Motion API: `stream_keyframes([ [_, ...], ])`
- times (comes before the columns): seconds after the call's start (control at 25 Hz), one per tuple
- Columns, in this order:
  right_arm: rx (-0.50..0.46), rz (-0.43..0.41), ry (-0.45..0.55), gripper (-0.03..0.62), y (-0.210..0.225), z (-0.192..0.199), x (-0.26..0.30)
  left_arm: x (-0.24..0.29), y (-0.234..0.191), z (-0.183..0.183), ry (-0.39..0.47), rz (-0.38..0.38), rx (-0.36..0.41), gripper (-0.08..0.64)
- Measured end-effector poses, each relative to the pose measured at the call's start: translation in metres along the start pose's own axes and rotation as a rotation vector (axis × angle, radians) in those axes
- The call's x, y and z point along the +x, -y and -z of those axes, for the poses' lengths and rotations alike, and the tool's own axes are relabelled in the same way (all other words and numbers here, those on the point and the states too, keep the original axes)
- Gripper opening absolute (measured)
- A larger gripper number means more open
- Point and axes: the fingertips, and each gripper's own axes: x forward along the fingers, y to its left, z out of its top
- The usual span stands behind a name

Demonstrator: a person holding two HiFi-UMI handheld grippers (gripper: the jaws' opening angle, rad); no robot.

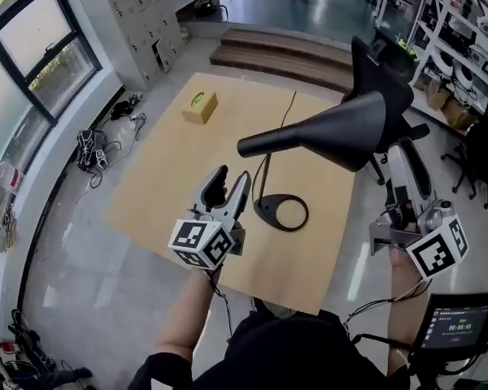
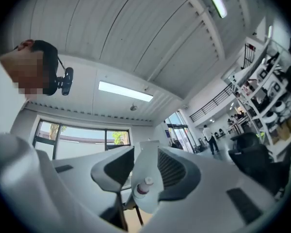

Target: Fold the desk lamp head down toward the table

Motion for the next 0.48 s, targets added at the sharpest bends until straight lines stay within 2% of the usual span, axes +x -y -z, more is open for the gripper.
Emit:
stream_keyframes([
  [0.28, 0.020, -0.092, -0.028, 0.156, -0.011, 0.001, 0.023, 0.035, -0.028, -0.002, 0.007, -0.030, -0.154, 0.223],
  [0.36, 0.002, -0.112, -0.033, 0.156, -0.014, 0.001, 0.026, 0.039, -0.033, 0.004, 0.014, -0.027, -0.258, 0.224],
  [0.48, 0.014, -0.133, -0.040, 0.156, -0.014, 0.006, 0.030, 0.044, -0.041, 0.016, 0.035, -0.001, -0.477, 0.222],
])
